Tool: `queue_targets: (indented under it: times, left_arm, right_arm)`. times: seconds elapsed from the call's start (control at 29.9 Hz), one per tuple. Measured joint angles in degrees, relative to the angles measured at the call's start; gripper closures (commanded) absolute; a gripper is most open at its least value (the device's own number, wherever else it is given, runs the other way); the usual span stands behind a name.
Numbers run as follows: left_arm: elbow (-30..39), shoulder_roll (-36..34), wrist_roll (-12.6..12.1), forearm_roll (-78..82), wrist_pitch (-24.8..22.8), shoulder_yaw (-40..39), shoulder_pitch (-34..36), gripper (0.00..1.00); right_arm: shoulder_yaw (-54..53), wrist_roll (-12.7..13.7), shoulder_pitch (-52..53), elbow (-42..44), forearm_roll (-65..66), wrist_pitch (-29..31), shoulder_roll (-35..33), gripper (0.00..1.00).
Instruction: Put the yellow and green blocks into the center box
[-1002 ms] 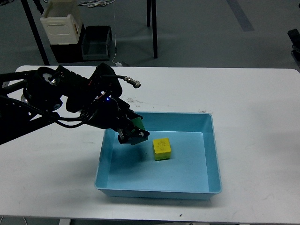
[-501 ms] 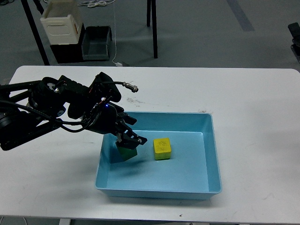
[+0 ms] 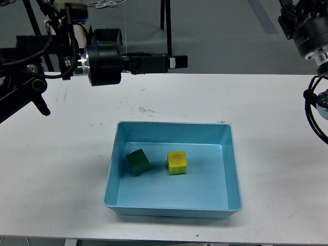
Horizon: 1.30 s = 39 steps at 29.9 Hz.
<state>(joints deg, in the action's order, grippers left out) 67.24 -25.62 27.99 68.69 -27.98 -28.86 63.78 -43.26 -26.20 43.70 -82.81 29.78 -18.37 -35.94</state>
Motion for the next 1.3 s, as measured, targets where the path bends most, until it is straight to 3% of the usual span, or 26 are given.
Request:
queue_targets:
  times: [0.23, 0.43, 0.53, 0.73, 1.0, 1.3]
  left_arm:
    - [-0.61, 0.56, 0.01, -13.67, 0.61, -9.99, -9.57, 0.00]
    - [-0.63, 0.66, 0.00, -25.18, 10.02, -11.89, -14.64, 0.00]
    - [-0.61, 0.82, 0.00, -32.70, 13.29, -11.90, -16.42, 0.00]
    - [-0.21, 1.17, 0.00, -50.70, 13.99, -10.98, -19.30, 0.00]
    - [3.09, 1.67, 0.01, -71.13, 13.98, -11.62, -24.70, 0.00]
    - [9.68, 2.63, -0.86, -77.29, 14.46, -20.43, -35.42, 0.00]
  right_arm:
    - [-2.50, 13.52, 6.29, 4.58, -0.58, 8.09, 10.66, 0.00]
    - [-8.64, 21.42, 6.80, 11.19, -4.23, 19.78, 19.69, 0.00]
    - [-11.80, 24.93, 5.47, 11.44, -9.29, 21.63, 22.31, 0.00]
    - [-18.64, 25.82, 1.10, 9.40, -14.75, 21.90, 24.16, 0.00]
    - [-28.52, 26.43, -14.15, -1.81, -21.95, 21.79, 25.59, 0.00]
    - [-40.73, 26.44, -29.07, -7.78, -22.57, 22.37, 33.31, 0.00]
